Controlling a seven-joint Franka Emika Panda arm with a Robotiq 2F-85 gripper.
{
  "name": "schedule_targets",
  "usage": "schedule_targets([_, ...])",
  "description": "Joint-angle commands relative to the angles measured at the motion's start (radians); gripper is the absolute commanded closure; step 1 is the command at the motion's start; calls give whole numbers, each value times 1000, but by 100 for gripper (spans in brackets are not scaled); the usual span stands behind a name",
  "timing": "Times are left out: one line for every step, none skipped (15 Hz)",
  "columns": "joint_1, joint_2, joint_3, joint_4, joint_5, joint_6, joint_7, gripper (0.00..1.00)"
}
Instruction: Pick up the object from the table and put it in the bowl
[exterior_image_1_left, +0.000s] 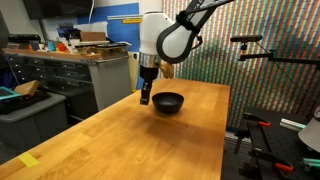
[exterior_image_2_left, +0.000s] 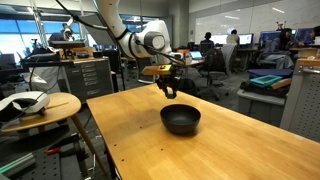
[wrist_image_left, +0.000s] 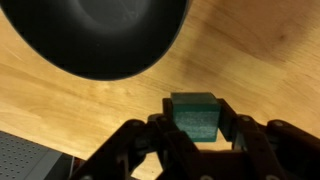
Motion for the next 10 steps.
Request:
schedule_targets([27, -97, -56, -107, -58, 60, 91, 79])
schedule_targets([27, -112, -66, -124, -69, 68, 108, 79])
schedule_targets([28, -128, -79, -143, -81, 77, 127, 79])
schedule_targets([29, -142, -92, -158, -96, 82, 144, 79])
schedule_targets([32, -155, -108, -175, -115, 89, 167, 79])
schedule_targets([32, -167, -122, -189, -132, 92, 185, 79])
schedule_targets([29, -175, -133, -201, -146, 94, 198, 79])
schedule_targets([27, -181, -143, -211, -160, 94, 213, 79])
schedule_targets([25, -185, -150, -219, -171, 92, 224, 79])
schedule_targets([23, -182, -157, -224, -183, 91, 236, 79])
